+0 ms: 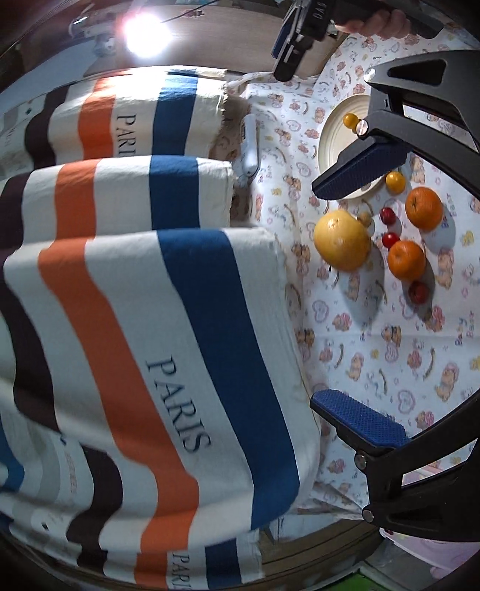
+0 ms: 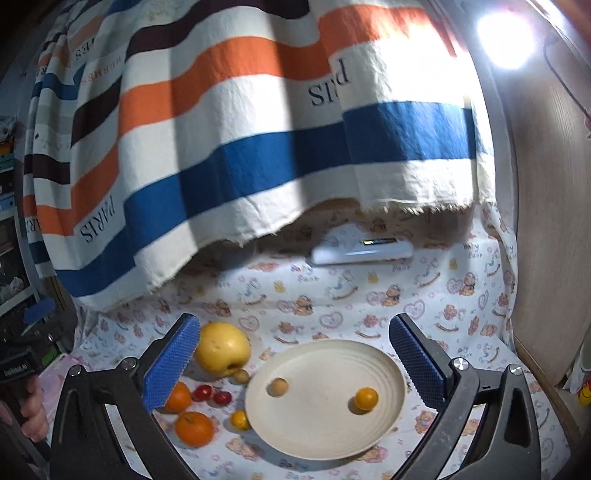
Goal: Organize fruits
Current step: 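Withdraw both tools from the plate, then lower the left tool onto the small red apple and close it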
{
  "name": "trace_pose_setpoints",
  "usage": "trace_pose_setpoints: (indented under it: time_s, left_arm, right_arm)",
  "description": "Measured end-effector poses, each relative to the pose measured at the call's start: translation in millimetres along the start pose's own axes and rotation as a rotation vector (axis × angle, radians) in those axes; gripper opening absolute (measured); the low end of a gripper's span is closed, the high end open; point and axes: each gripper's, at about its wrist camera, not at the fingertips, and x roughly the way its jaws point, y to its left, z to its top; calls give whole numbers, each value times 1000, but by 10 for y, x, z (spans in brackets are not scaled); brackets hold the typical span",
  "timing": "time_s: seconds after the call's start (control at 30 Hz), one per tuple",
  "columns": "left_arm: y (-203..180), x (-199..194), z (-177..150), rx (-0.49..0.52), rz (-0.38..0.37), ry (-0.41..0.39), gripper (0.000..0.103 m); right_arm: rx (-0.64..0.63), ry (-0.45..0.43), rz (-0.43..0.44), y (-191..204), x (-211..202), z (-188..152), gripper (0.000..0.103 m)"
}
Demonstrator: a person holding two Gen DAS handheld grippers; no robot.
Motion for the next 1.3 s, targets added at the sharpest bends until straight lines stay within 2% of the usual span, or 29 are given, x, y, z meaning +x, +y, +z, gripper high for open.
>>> trace_pose_setpoints:
  time_s: [0.23,0.5,0.57,0.67,0.77,0.87,0.97,1.13,1.3]
  left_arm:
    - [110,18,-154,3,9,-26,102]
    - [200,196,-296,-16,-31,52,102]
    - [207,279,-348,-29,-54,100,102]
    - [250,490,-459,-99,-115,220,102]
    - [266,683,-565,-126,-133,314,102]
    - [298,815,-660,-142,-129,359,94]
    - [300,932,-750,-128,-106,399,79]
    - [331,1084,-841,-162,-124,479,56]
    - [332,1192,-900,-182,-141,533,49]
  right_arm:
    - [-24,-12,50,433,61,-1,103]
    - [16,47,81,484,345,-254,103]
    - [9,73,72,472,411,-323,103]
    - [2,109,71,475,501,-417,103]
    - [-30,142,70,516,558,-475,103]
    - [-60,177,90,556,590,-514,103]
    - [-78,185,96,584,591,-541,103]
    - [-76,198,90,567,612,-547,103]
    - [-55,209,84,510,637,-527,103]
